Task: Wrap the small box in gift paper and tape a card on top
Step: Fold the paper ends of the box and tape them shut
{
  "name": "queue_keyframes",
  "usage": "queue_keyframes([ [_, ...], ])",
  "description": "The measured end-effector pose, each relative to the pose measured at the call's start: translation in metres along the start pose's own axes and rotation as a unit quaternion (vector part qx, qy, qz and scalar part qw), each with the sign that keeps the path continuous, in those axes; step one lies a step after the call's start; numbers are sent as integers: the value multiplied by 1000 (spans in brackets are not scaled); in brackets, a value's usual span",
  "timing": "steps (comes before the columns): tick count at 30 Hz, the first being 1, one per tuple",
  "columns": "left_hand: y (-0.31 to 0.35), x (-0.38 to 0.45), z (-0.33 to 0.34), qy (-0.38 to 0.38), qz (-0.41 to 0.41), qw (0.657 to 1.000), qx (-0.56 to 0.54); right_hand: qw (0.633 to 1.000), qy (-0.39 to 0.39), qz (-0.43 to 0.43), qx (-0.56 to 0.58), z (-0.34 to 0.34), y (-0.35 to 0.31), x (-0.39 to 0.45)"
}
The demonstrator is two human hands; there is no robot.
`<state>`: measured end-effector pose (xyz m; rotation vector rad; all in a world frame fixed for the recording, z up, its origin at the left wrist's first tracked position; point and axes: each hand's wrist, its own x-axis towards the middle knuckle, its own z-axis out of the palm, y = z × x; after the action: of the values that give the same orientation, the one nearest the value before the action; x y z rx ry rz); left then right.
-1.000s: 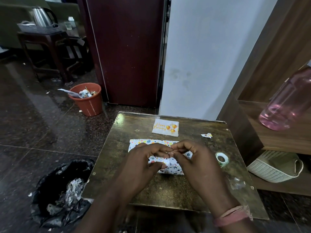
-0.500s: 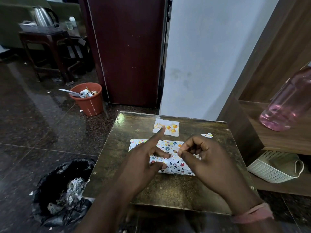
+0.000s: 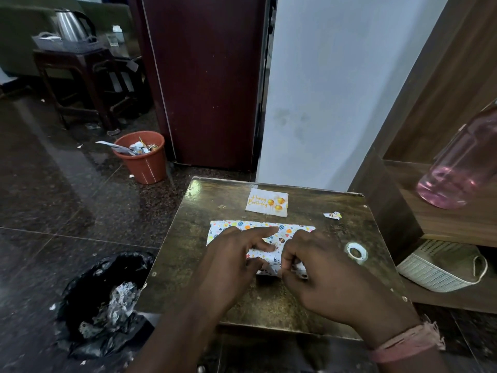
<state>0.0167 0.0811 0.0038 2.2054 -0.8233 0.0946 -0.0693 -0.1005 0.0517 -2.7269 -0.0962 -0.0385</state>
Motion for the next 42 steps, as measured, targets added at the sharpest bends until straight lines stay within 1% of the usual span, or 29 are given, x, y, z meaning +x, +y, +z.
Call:
queue_keyframes([
  [5,2,1,-1,-13,-9,1000,-3,998,-6,2,-63,5,-5,4],
  [10,2,2,-2,-32,-13,999,-5,996,14,4,-90,8,-13,7],
  [13,1,2,-1,-30,-20,999,-7,994,18,7,-111,11,-19,8],
  [16,1,2,0,-27,-16,1000,3,990,48,22,-130,15,-20,8],
  [21,0,2,0,-25,-9,1000,2,990,52,31,-125,15,-26,10],
  [27,-1,1,0,-25,-7,1000,2,986,82,74,-124,21,-26,12],
  [30,-1,1,0,-22,-5,1000,5,985,70,69,-142,17,-32,11],
  [34,-1,2,0,-15,-12,1000,9,985,18,51,-162,3,-42,9],
  [37,-1,2,-1,-12,-6,1000,12,988,-33,60,-142,-5,-47,6],
  [42,1,1,-2,-12,0,1000,1,983,-65,83,-153,-7,-51,8],
])
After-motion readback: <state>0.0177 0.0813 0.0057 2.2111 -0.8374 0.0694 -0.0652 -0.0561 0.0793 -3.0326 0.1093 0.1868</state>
